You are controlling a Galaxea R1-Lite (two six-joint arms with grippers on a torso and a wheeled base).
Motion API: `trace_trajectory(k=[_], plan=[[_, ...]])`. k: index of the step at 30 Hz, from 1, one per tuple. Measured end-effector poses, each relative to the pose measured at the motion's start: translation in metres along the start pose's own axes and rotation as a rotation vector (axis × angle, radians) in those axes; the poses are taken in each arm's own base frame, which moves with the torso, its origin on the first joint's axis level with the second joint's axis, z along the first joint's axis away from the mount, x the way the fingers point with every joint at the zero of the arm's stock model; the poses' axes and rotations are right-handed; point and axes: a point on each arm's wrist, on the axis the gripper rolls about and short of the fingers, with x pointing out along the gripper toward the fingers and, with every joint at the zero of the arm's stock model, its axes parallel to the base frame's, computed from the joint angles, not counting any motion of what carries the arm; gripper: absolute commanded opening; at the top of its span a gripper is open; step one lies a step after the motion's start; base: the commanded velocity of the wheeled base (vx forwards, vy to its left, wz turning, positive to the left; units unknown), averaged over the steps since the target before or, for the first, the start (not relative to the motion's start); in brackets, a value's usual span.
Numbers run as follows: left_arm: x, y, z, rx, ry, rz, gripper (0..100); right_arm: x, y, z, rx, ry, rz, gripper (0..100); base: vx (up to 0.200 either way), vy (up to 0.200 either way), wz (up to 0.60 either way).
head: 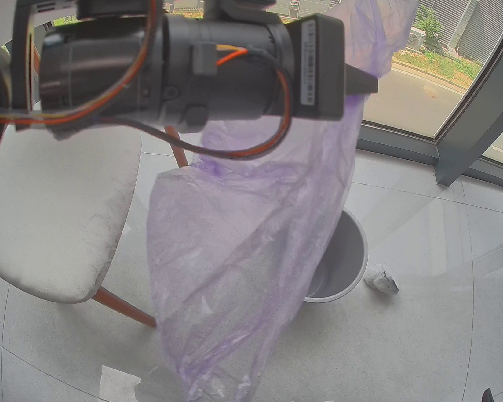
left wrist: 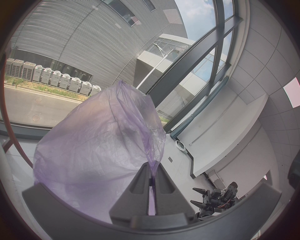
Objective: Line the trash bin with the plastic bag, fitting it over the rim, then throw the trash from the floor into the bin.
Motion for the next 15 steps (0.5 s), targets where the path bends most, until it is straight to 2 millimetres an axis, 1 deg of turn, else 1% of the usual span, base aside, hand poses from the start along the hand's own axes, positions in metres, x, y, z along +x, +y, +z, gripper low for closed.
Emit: trace_trajectory(k=[7,15], plan=[[0.023,0.010,-0.012,-0.007,0.025,0.008,0,0.000,0.000,0.000,0.000,-0.001,0.001,100,0.000,0.000,0.00],[0.039,0.022,-0.021,-0.011,0.036,0.028,0,0.000,0.000,0.000,0.001,-0.001,0.000,100,0.000,0.000,0.00]])
